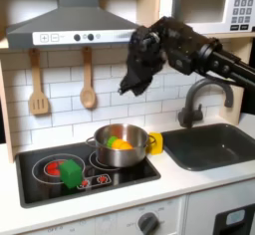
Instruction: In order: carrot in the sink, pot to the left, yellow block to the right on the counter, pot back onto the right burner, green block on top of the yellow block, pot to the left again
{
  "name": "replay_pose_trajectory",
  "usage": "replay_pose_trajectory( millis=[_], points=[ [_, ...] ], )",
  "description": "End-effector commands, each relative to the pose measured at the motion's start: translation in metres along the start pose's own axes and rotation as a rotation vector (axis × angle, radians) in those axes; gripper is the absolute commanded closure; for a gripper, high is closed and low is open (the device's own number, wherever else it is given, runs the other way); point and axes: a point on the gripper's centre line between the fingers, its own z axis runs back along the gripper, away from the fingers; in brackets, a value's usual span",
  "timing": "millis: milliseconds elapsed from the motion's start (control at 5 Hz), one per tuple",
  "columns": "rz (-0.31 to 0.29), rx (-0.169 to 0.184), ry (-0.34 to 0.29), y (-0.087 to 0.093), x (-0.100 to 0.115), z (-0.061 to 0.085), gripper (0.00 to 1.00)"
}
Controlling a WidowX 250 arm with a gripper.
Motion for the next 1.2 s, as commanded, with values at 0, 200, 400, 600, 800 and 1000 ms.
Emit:
replay_pose_trajectory(
  millis=[0, 200, 400, 600, 800, 1000],
  points=[
    [-0.132, 0.020, 0.236, -0.005, -0.066, -0.002, 1.00],
    [-0.191, 0.011, 0.306, -0.007, -0.093, -0.001, 1.00],
    [-0.236, -0.002, 0.383, -0.014, -0.120, 0.000, 1.00],
    [-0.279, -0.010, 0.435, -0.016, -0.145, 0.003, 1.00],
    [-0.315, -0.016, 0.483, -0.016, -0.169, 0.005, 1.00],
    [-0.347, -0.061, 0.500, -0.019, -0.185, 0.007, 1.00]
  ],
)
